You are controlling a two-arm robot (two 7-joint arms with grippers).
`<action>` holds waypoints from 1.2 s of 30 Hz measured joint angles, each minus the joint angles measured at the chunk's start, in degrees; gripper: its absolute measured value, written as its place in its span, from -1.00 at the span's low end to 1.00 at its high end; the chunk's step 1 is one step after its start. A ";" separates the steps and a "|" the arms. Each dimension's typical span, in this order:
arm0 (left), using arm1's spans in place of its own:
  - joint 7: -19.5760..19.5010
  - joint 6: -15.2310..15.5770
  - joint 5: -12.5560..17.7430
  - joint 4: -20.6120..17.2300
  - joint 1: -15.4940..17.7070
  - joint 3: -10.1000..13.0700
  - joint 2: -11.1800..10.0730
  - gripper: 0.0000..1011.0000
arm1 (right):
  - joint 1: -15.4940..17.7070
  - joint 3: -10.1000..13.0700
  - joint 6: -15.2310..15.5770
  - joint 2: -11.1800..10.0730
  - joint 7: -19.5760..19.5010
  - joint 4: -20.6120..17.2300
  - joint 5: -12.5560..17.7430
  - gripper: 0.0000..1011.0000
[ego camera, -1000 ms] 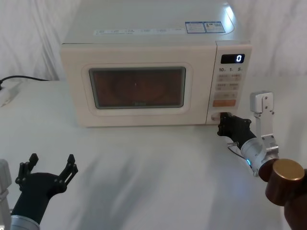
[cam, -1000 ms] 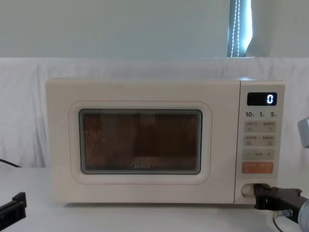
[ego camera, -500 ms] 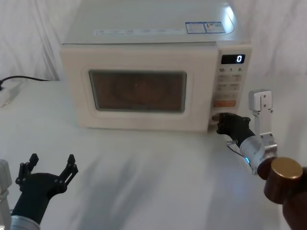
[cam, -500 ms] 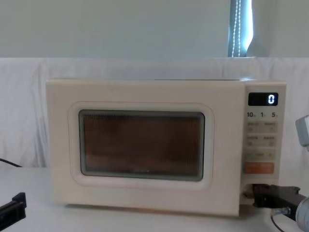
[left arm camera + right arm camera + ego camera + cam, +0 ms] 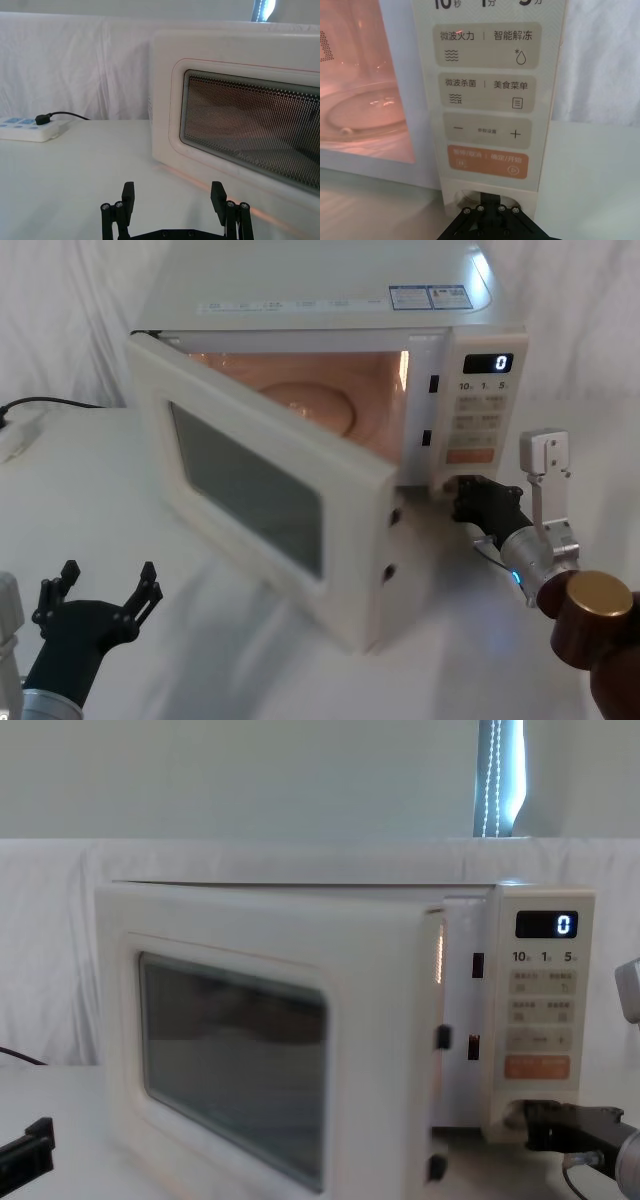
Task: Press the button to open the microwave door with one hand; close the microwave door with the other hand.
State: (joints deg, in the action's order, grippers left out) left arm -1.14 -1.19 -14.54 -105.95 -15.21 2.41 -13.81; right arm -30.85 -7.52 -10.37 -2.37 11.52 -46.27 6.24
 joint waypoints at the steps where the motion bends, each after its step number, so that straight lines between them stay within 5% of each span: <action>1: 0.00 0.00 0.00 0.00 0.00 0.00 0.00 0.98 | 0.77 0.00 0.48 -0.08 0.01 -1.22 0.07 -1.00; 28: 0.00 0.00 0.00 0.00 0.00 0.00 0.00 0.98 | 18.60 -0.69 5.58 -1.75 -4.21 -28.41 -1.98 -1.00; 36: 0.00 0.00 0.00 0.00 0.00 0.00 0.00 0.98 | 21.25 -0.75 5.91 -1.82 -4.62 -31.36 -2.50 -1.00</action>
State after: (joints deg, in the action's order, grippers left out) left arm -1.14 -1.19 -14.54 -105.95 -15.21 2.41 -13.81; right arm -9.60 -8.27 -4.46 -4.18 6.90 -77.63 3.75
